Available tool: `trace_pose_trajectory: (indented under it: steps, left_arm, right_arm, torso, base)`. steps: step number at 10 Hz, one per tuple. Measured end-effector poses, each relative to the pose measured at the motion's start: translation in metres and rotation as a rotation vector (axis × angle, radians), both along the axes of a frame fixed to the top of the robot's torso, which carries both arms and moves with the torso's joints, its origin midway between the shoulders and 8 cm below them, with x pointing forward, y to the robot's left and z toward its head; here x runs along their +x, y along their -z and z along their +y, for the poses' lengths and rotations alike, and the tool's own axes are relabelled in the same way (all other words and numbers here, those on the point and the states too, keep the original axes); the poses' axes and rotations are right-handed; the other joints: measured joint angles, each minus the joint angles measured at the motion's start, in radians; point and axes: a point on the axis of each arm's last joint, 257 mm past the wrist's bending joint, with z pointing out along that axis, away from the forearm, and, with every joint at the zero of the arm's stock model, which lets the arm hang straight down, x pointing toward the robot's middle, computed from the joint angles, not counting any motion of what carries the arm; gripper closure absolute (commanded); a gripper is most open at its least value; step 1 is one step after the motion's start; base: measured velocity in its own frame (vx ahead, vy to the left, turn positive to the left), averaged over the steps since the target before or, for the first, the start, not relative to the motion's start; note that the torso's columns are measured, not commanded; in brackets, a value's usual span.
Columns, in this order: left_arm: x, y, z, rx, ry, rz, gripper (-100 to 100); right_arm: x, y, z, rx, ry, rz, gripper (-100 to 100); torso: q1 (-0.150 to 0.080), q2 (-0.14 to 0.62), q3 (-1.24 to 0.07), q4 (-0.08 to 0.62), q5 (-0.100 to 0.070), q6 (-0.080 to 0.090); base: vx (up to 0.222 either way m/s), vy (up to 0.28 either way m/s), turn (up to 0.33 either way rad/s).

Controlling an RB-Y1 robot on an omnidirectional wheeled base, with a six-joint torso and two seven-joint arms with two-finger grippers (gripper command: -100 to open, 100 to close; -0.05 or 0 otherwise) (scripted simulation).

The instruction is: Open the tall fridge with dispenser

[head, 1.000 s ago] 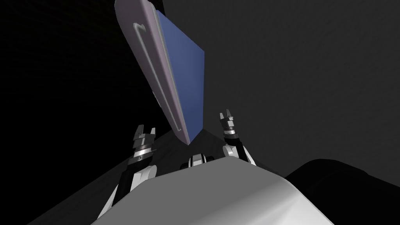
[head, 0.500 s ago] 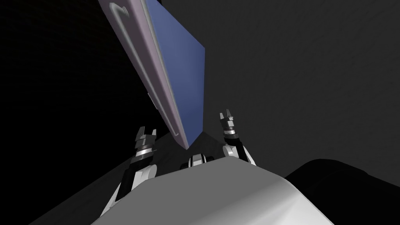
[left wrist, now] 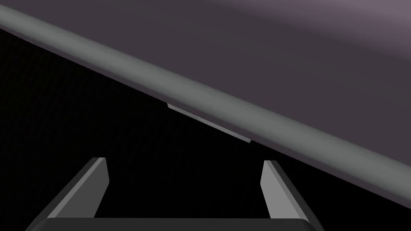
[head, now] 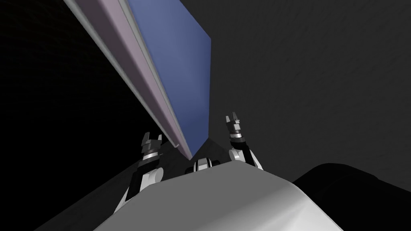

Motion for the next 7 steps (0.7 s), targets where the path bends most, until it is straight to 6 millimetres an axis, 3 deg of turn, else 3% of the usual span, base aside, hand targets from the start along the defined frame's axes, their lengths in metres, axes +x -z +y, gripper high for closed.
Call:
trace_pose_trajectory:
  steps: [4, 7]
  left_arm:
    - [0.0, 0.022, 0.006, -0.149, -0.044, -0.004, -100]
    - [-0.004, 0.027, 0.007, -0.211, -0.069, -0.02, -100]
  right_arm:
    - [0.0, 0.0, 0.0, 0.0, 0.0, 0.0, 0]
    - [0.0, 0.0, 0.0, 0.0, 0.0, 0.0, 0]
  torso:
    - [0.002, -0.016, -0.01, -0.005, 0.002, 0.009]
    - [0.0, -0.019, -0.012, -0.007, 0.002, 0.009]
  base:
    - [0.087, -0.038, 0.034]
    - [-0.011, -0.007, 0.079]
